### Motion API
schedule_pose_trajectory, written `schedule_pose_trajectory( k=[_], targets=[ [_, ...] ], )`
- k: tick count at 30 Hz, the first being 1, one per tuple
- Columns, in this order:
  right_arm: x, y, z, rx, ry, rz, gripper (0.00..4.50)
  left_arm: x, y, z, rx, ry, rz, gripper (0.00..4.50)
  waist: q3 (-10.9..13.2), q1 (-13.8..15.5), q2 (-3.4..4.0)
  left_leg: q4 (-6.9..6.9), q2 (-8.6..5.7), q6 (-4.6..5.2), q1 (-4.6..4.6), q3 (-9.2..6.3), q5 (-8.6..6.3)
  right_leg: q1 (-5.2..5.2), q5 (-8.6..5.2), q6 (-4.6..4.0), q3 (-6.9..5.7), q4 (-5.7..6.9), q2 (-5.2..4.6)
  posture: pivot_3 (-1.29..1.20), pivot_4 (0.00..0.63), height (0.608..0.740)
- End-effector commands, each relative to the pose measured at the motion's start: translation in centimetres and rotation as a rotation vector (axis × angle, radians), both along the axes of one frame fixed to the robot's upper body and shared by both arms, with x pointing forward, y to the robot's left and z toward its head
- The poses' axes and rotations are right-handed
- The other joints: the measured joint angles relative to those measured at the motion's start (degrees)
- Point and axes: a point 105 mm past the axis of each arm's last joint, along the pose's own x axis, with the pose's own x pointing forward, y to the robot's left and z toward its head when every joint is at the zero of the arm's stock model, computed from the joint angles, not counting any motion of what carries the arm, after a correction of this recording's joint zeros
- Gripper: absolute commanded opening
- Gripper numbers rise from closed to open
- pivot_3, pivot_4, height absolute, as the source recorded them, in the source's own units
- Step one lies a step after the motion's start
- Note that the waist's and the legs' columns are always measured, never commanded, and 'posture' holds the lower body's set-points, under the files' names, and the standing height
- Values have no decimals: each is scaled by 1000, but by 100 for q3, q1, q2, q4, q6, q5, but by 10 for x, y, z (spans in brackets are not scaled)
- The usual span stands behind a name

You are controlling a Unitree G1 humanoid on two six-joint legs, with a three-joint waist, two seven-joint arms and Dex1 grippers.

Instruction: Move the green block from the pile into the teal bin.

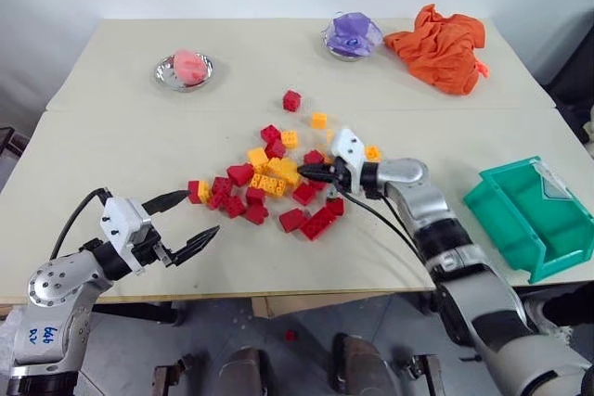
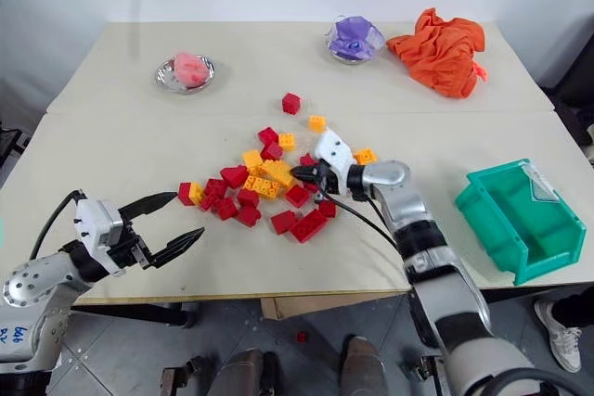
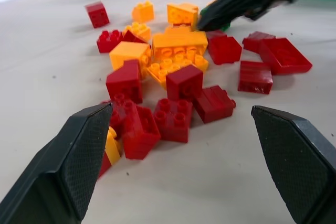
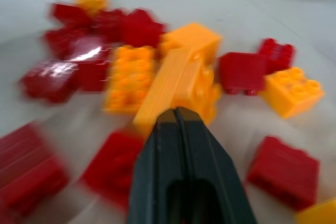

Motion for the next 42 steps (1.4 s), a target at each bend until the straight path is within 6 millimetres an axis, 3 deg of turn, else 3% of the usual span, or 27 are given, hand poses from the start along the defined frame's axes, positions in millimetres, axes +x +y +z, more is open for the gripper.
schedule_pose_trajectory(
  k=[1,5,7,12,15,19,22,25,28,32,42],
  targets=[
    [-7,-30,39,88,-123,-37,21,-4,-1,4,-4,-23,-10,4500,0,14,0,0,0,0,1,0,0,0,0,0,0,1,0,0,150,740],
    [-21,-83,43,143,-94,-168,185,-4,4,2,-14,-21,12,4500,0,123,-1,-2,0,0,0,0,-2,-1,0,0,0,-2,0,0,150,740],
    [-35,-103,36,134,-67,-199,601,-5,11,-1,-30,-8,31,4500,0,159,-1,-3,0,-1,0,0,-4,-1,0,0,-2,-4,0,0,150,740],
    [-59,-140,11,113,13,-333,2195,-7,18,0,-34,-21,52,4500,0,154,0,1,0,0,1,6,-4,-1,0,0,1,-4,0,0,150,740],
    [-63,-142,-2,94,44,-371,3175,-6,14,2,-34,-31,36,4500,0,134,0,1,1,0,5,8,-4,-1,0,-1,5,-2,0,0,150,740],
    [-53,-117,1,119,55,-360,4478,-5,3,5,-30,-42,-15,4500,0,119,0,1,2,0,8,15,-4,-6,0,-1,13,3,0,0,150,740],
    [-38,-88,5,137,63,-372,4478,-5,-6,9,-30,-48,-54,4500,0,132,0,4,3,0,8,18,-4,-13,1,-2,19,11,1,0,150,740],
    [-23,-74,2,123,98,-434,4478,-6,-10,12,-28,-58,-72,4500,0,153,0,4,3,0,0,20,-4,-23,1,-3,22,13,0,0,150,740],
    [-3,-75,-11,44,125,-569,4478,-7,-14,15,-26,-66,-86,4500,0,170,0,5,0,2,-5,20,-5,-25,1,-2,20,12,-2,0,150,740],
    [11,-68,-13,57,118,-629,4478,-9,-19,18,-26,-71,-99,4500,-2,138,-4,6,1,1,-5,20,-5,-25,1,-2,19,12,0,0,150,740],
    [21,-54,-13,141,150,-696,4478,-10,-30,21,-34,-77,-140,4500,-2,123,-3,1,1,1,-5,28,-4,-33,1,-3,25,16,0,0,150,740]
  ],
)
